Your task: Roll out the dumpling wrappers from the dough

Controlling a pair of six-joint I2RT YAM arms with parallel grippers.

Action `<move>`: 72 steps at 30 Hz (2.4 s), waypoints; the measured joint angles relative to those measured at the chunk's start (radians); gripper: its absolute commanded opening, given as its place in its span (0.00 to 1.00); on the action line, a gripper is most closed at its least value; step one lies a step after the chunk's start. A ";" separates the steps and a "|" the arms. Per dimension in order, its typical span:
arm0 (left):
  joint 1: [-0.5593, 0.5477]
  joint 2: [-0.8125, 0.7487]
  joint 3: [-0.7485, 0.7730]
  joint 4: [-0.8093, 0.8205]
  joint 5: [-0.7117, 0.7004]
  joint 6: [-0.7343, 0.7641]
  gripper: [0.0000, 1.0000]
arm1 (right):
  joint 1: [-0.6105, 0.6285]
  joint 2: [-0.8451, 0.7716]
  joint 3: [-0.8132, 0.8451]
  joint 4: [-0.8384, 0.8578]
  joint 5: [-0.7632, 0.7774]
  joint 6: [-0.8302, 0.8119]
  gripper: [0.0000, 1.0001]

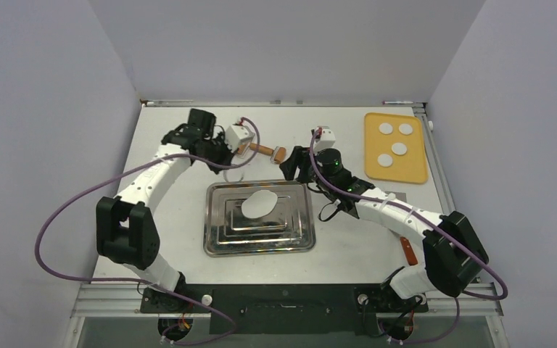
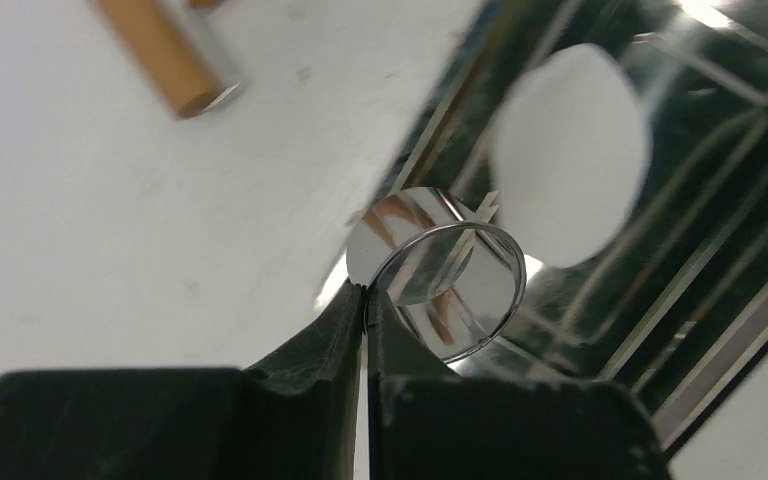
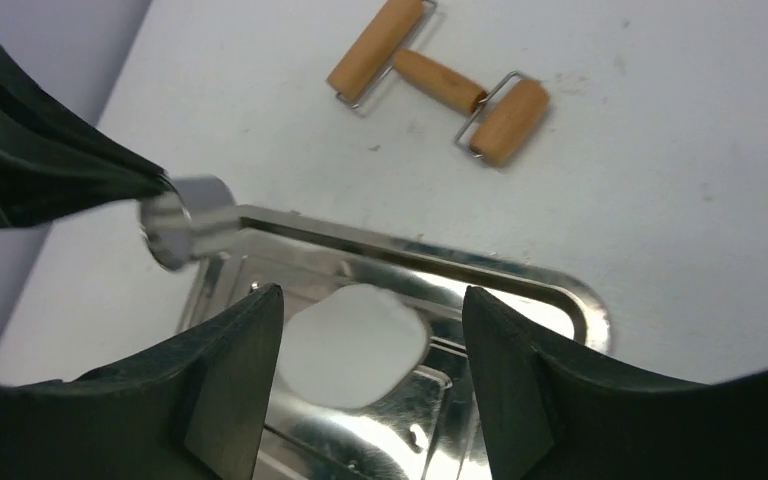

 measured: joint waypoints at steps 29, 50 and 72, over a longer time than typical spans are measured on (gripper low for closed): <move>-0.236 -0.065 -0.302 0.301 0.023 -0.720 0.00 | 0.170 0.269 -0.005 0.160 -0.028 0.293 0.09; -0.253 0.038 -0.335 0.325 0.089 -0.773 0.00 | 0.190 0.358 0.054 -0.001 0.042 0.257 0.09; -0.325 0.149 -0.280 0.302 -0.010 -0.494 0.00 | 0.209 0.406 0.040 0.053 0.085 0.254 0.08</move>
